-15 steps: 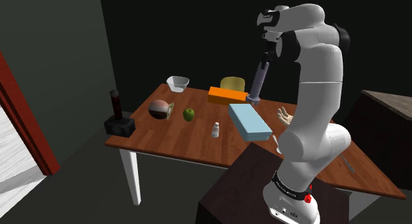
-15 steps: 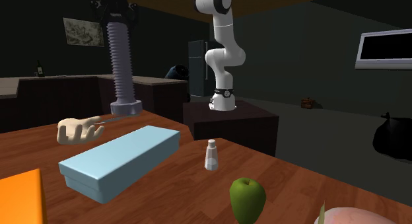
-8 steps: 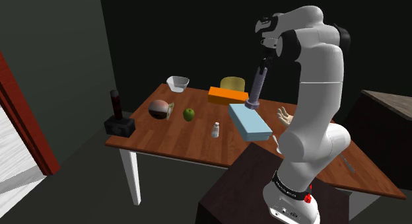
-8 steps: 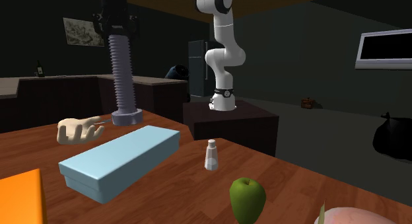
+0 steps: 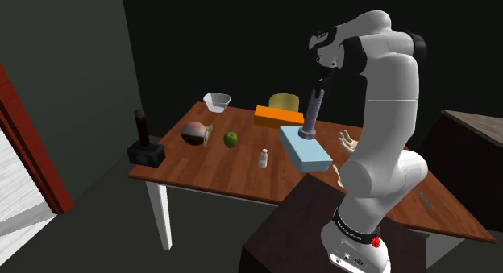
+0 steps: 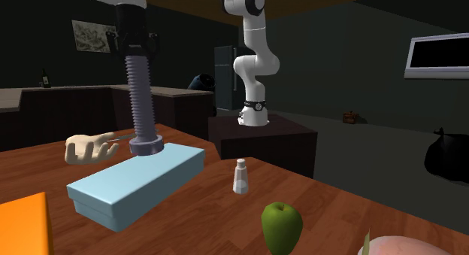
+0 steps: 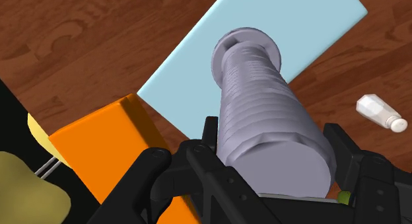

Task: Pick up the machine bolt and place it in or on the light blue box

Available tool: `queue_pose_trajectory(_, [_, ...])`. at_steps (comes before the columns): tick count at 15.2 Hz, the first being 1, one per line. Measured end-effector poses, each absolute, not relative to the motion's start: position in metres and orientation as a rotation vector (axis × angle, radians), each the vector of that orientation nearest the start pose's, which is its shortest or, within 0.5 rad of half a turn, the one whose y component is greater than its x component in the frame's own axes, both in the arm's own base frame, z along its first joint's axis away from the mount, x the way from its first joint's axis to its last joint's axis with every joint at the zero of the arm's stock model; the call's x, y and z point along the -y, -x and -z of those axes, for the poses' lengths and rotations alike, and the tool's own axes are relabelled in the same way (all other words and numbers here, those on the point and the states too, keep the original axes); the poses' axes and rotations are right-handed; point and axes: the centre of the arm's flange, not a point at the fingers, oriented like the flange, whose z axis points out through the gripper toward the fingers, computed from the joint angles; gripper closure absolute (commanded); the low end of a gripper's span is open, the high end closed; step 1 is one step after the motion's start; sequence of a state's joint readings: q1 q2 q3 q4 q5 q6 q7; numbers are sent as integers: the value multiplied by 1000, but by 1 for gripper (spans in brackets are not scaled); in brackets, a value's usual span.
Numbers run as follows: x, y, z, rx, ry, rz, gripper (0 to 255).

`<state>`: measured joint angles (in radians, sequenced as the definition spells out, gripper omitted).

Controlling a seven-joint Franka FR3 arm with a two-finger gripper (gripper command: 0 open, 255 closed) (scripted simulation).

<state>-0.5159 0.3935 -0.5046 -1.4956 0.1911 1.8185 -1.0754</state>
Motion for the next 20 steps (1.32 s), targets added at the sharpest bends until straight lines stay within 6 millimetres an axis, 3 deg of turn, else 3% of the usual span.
queue_pose_trajectory(6, [530,-399,-433,57,3124,-19,255])
queue_pose_trajectory(11, [530,-399,-431,57,3124,-19,255])
queue_pose_trajectory(12, [531,-399,-431,57,3124,-19,0])
queue_pose_trajectory(18, [531,-399,-431,57,3125,-17,0])
queue_pose_trajectory(20, [530,-402,-448,57,3127,-17,0])
